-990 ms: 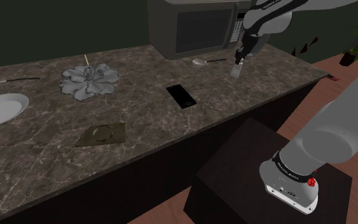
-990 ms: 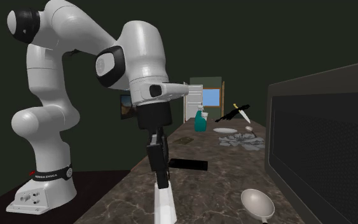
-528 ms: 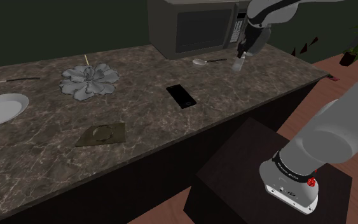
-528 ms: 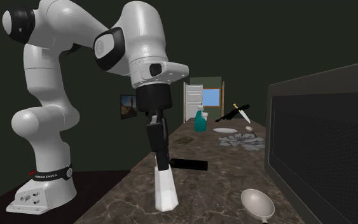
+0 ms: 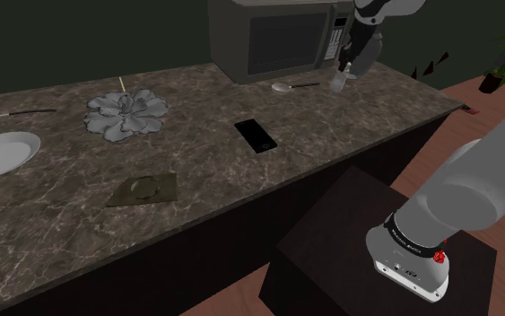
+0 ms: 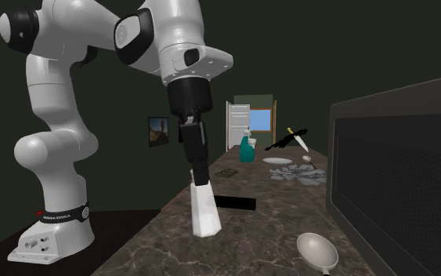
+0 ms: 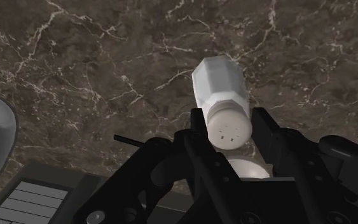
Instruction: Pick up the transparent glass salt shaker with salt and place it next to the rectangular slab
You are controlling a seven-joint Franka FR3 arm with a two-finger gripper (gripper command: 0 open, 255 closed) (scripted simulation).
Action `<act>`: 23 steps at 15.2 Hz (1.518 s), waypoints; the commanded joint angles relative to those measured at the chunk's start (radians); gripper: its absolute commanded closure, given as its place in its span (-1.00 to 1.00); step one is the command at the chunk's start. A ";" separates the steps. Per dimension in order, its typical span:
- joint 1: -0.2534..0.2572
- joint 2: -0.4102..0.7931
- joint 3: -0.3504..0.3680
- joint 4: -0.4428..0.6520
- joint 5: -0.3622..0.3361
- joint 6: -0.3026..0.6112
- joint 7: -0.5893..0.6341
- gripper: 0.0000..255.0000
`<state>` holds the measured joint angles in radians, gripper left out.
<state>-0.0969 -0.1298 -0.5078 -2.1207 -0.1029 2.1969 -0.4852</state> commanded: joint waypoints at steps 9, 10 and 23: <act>0.002 -0.030 0.010 0.110 -0.009 -0.137 0.004 1.00; 0.003 -0.031 0.011 0.122 -0.009 -0.151 0.004 1.00; 0.068 -0.245 0.219 -0.074 -0.096 -0.191 0.315 1.00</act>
<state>-0.0329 -0.3538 -0.3072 -2.1750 -0.1943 2.0096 -0.1967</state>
